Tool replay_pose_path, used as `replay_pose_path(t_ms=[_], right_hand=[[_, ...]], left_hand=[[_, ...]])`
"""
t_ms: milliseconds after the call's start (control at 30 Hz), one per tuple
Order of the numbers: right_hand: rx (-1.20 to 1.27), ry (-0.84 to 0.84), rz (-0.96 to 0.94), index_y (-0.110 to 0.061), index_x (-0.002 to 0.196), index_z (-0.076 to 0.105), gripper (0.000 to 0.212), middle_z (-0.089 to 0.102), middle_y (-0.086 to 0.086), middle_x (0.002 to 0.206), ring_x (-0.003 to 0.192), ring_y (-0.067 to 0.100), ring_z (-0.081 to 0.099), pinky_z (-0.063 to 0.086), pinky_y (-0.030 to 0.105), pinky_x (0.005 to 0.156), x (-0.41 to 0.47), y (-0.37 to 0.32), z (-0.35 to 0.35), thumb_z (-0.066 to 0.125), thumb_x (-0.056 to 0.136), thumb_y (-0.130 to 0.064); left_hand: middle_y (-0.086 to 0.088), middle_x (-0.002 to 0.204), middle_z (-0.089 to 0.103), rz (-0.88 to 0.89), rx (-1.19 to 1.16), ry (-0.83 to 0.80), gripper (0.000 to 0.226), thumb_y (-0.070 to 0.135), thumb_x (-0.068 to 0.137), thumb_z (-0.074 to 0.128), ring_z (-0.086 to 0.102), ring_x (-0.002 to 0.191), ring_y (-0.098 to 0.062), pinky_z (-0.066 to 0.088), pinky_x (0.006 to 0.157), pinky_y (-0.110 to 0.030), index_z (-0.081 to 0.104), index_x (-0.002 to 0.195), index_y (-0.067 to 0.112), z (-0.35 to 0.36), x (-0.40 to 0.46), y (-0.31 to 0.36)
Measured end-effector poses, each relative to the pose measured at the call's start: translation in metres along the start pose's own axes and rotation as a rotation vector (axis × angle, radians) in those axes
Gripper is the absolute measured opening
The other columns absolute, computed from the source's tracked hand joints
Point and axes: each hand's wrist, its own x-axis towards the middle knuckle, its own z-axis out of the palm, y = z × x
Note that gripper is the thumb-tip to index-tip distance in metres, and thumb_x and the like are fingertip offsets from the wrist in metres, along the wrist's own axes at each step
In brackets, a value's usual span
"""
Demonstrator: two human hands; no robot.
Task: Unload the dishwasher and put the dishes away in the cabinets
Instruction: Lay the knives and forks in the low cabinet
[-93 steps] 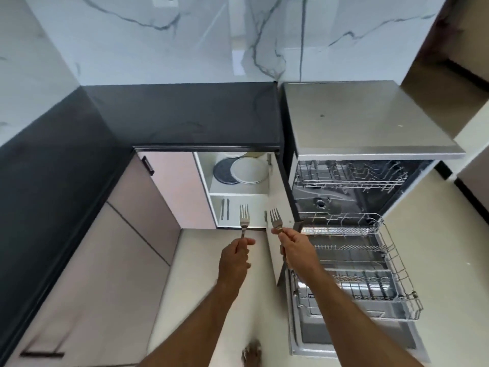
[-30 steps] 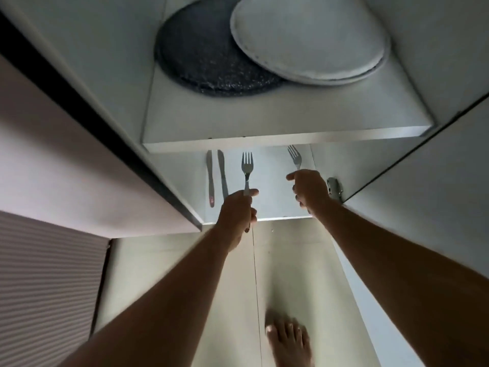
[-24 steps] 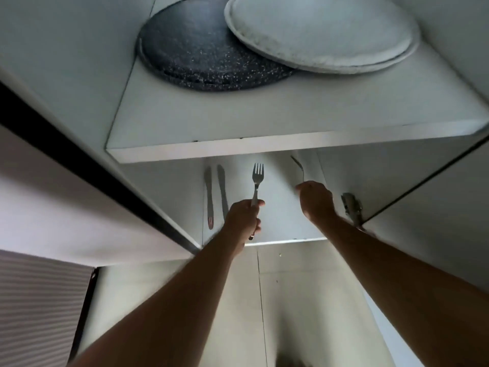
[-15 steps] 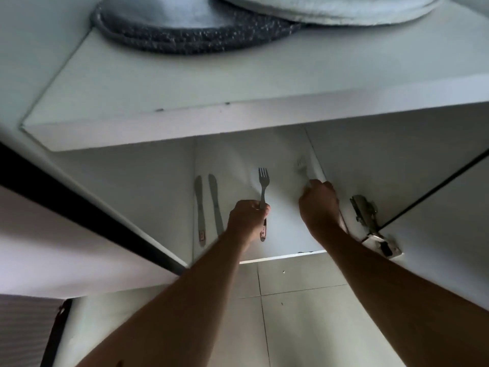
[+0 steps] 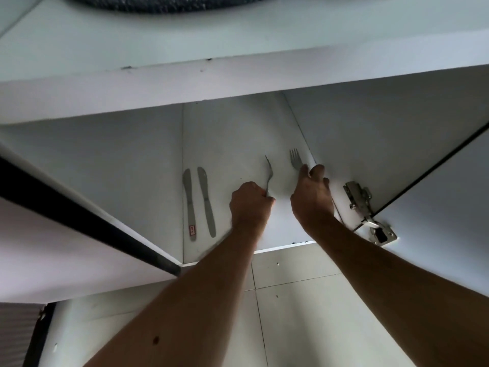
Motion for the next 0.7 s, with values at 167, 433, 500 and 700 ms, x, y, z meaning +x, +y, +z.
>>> replay_pose_path(t_ms=[167, 433, 500, 700], right_hand=[[-0.105, -0.004, -0.091, -0.005, 0.128, 0.052, 0.036, 0.043, 0.018, 0.124, 0.095, 0.030, 0.058, 0.054, 0.037, 0.081, -0.005, 0.007, -0.010, 0.053, 0.092, -0.002], [-0.299, -0.008, -0.133, -0.003, 0.104, 0.064, 0.023, 0.056, 0.017, 0.109, 0.094, 0.033, 0.057, 0.053, 0.037, 0.078, -0.008, 0.019, -0.011, 0.064, 0.081, -0.003], [-0.218, -0.015, -0.122, -0.003, 0.102, 0.065, 0.022, 0.057, 0.018, 0.106, 0.096, 0.035, 0.055, 0.051, 0.039, 0.081, -0.007, 0.022, -0.010, 0.062, 0.080, -0.001], [0.368, -0.152, 0.008, -0.006, 0.072, 0.069, 0.051, 0.069, 0.010, 0.070, 0.068, 0.022, 0.063, 0.049, 0.027, 0.073, 0.002, 0.009, -0.019, 0.048, 0.100, -0.043]], left_hand=[[-0.003, 0.063, 0.068, 0.013, 0.068, 0.001, 0.021, 0.034, 0.067, 0.062, 0.069, 0.071, -0.023, 0.057, 0.074, -0.030, 0.068, 0.068, 0.014, 0.014, 0.006, 0.005], [-0.007, 0.092, 0.071, 0.084, 0.111, 0.046, 0.016, 0.027, 0.082, 0.063, 0.066, 0.092, -0.029, 0.044, 0.072, -0.027, 0.066, 0.090, 0.014, 0.027, -0.001, 0.016], [-0.009, 0.087, 0.071, 0.077, 0.115, 0.061, 0.014, 0.023, 0.080, 0.058, 0.067, 0.090, -0.031, 0.050, 0.074, -0.030, 0.065, 0.087, 0.013, 0.028, -0.002, 0.015], [-0.009, 0.096, 0.071, 0.164, 0.123, 0.159, 0.025, 0.034, 0.093, 0.056, 0.066, 0.094, -0.030, 0.050, 0.080, -0.033, 0.065, 0.095, 0.011, 0.033, -0.003, 0.009]])
